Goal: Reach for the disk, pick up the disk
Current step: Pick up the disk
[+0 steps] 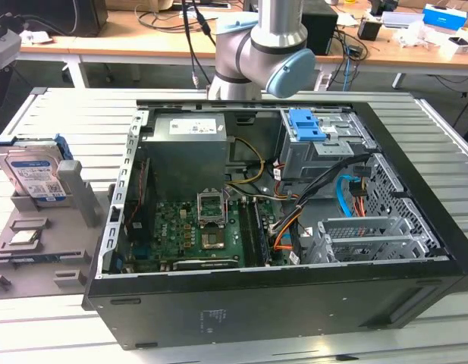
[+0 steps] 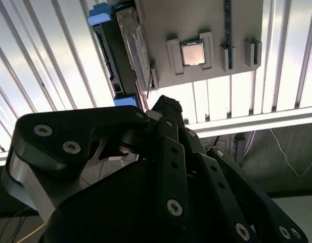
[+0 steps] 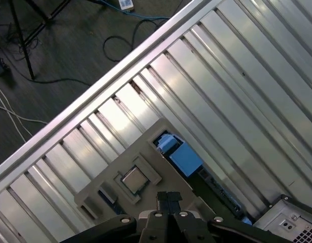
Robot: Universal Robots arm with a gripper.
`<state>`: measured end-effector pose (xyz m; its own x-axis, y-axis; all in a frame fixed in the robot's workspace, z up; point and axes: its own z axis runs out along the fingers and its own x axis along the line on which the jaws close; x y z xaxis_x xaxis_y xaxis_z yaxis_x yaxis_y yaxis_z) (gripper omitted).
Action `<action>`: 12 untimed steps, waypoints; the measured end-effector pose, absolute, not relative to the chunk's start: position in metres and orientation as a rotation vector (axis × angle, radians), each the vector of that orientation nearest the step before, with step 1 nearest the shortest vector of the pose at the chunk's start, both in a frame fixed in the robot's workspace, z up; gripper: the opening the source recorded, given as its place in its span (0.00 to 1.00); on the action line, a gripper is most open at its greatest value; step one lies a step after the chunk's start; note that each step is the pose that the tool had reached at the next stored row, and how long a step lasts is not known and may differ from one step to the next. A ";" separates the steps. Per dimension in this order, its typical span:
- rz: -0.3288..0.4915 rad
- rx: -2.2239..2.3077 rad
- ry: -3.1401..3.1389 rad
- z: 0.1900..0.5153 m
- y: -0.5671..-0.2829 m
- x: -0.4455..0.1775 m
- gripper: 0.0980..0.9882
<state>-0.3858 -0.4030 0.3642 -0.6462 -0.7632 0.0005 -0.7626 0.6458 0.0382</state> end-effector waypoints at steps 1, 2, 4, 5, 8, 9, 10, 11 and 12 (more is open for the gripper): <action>-0.054 1.327 -2.829 0.364 -0.403 -0.386 0.01; -0.054 1.333 -2.826 0.364 -0.403 -0.386 0.01; -0.053 1.364 -2.810 0.364 -0.403 -0.386 0.01; -0.053 1.382 -2.801 0.364 -0.403 -0.386 0.01; -0.053 1.416 -2.784 0.364 -0.403 -0.386 0.01; -0.053 1.428 -2.778 0.364 -0.403 -0.386 0.01; -0.053 1.448 -2.767 0.364 -0.403 -0.386 0.01; -0.052 1.459 -2.761 0.364 -0.403 -0.386 0.01; -0.052 1.471 -2.755 0.364 -0.403 -0.386 0.01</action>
